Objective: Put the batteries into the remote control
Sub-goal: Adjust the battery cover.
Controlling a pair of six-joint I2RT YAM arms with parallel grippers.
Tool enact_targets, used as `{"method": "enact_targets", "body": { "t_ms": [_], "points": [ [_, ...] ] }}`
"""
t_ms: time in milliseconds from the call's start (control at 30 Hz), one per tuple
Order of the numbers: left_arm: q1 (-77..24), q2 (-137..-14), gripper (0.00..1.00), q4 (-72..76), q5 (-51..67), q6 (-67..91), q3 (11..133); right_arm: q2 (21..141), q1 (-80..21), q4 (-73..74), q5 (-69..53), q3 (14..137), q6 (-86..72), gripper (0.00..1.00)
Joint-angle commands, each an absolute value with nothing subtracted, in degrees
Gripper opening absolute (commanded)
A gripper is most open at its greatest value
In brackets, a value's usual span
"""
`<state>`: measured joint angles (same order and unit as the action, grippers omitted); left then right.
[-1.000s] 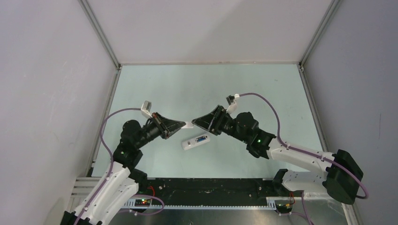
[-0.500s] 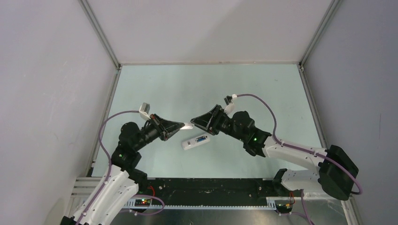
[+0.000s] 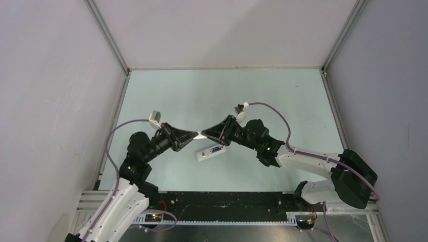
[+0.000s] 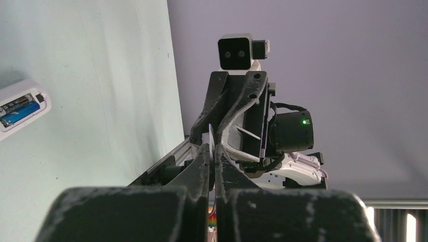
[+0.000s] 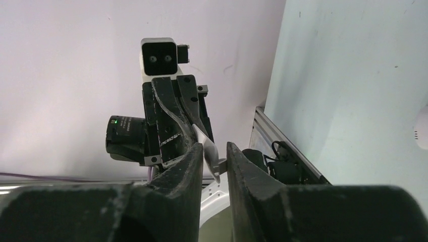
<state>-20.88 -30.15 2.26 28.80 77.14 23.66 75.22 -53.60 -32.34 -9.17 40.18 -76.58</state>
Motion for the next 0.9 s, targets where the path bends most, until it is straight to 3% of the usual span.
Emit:
{"method": "enact_targets", "body": {
  "t_ms": [0, 267, 400, 533, 567, 633, 733, 867],
  "points": [
    [-21.31, -28.91, 0.0, 2.5, 28.66, 77.69, 24.31, 74.66, -53.61, -36.08, -10.33, 41.31, -78.19, 0.25],
    [-21.27, -28.55, 0.07, 2.37, 28.16, 77.71, 23.82, 74.12, -53.59, -35.2, -11.13, 41.31, -78.3, 0.17],
    [-21.27, -28.64, 0.29, 2.18, 28.45, 77.13, 23.55, 74.12, -53.5, -35.35, -11.33, 41.31, -78.09, 0.01],
    [-21.23, -28.73, 0.58, 1.52, 28.43, 75.48, 22.89, 74.05, -53.11, -34.15, -12.0, 41.31, -77.25, 0.0],
    [-21.25, -28.58, 0.69, 1.21, 28.09, 74.88, 22.6, 73.84, -52.97, -33.68, -12.19, 41.31, -77.04, 0.0],
    [-21.29, -28.23, 0.81, -0.91, 26.8, 72.27, 22.37, 73.24, -52.09, -31.74, -12.68, 41.31, -75.68, 0.0],
    [-21.23, -28.09, 0.88, -7.02, 24.1, 66.94, 22.09, 70.41, -50.68, -25.83, -12.78, 41.31, -70.86, 0.0],
    [-21.27, -29.62, 0.89, -7.82, 22.33, 65.09, 18.64, 67.08, -46.11, -15.66, -15.96, 41.77, -62.02, 0.0]
  ]
}}
